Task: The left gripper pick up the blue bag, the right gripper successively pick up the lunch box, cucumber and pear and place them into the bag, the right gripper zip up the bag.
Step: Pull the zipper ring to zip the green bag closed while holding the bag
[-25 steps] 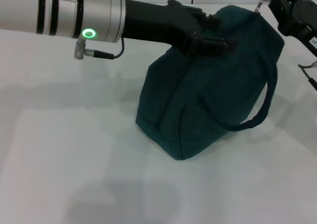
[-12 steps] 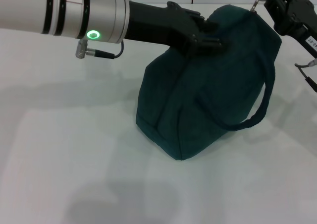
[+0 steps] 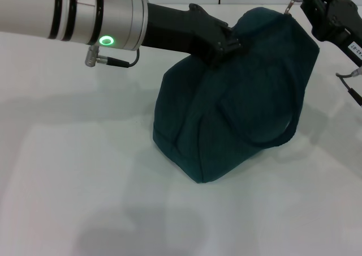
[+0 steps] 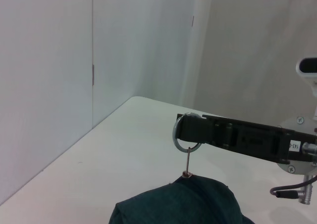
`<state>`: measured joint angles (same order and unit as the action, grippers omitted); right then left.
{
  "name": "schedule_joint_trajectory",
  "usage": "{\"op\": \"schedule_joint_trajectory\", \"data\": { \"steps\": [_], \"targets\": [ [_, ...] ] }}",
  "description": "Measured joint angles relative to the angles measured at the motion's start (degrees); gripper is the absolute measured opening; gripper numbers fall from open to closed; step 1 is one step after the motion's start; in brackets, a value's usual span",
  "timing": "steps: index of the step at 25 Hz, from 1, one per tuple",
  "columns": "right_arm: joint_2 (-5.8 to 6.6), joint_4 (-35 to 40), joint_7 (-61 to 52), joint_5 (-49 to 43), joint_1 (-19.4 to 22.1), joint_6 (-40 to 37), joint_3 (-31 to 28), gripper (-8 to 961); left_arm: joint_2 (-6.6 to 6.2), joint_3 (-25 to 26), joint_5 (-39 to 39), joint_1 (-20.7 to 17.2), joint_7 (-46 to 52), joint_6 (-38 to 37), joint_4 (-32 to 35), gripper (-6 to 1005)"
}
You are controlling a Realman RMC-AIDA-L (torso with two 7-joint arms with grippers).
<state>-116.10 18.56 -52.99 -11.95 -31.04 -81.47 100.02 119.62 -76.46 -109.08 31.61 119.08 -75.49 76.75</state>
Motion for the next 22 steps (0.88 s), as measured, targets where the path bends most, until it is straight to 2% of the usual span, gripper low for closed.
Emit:
{"op": "schedule_joint_trajectory", "data": {
  "steps": [3,8,16,22],
  "targets": [
    [0.0,0.0,0.0,0.0,0.0,0.1,0.0,9,-0.01,0.0,0.0,0.0,0.0,0.0,0.0,159],
    [0.0,-0.4,0.0,0.2,0.0,0.4,-0.1,9,-0.13,0.1,0.1,0.0,-0.1,-0.3,0.0,51],
    [0.04,-0.8,0.0,0.8,0.9,3.2,-0.5,17,-0.18,0.4,0.6,0.0,-0.1,-1.4,0.6,52],
    [0.12,-1.4,-0.4,2.2,2.1,11.0,-0.6,24,-0.36,0.9,3.2,-0.3,-0.1,-3.1,1.6,52]
  ]
}}
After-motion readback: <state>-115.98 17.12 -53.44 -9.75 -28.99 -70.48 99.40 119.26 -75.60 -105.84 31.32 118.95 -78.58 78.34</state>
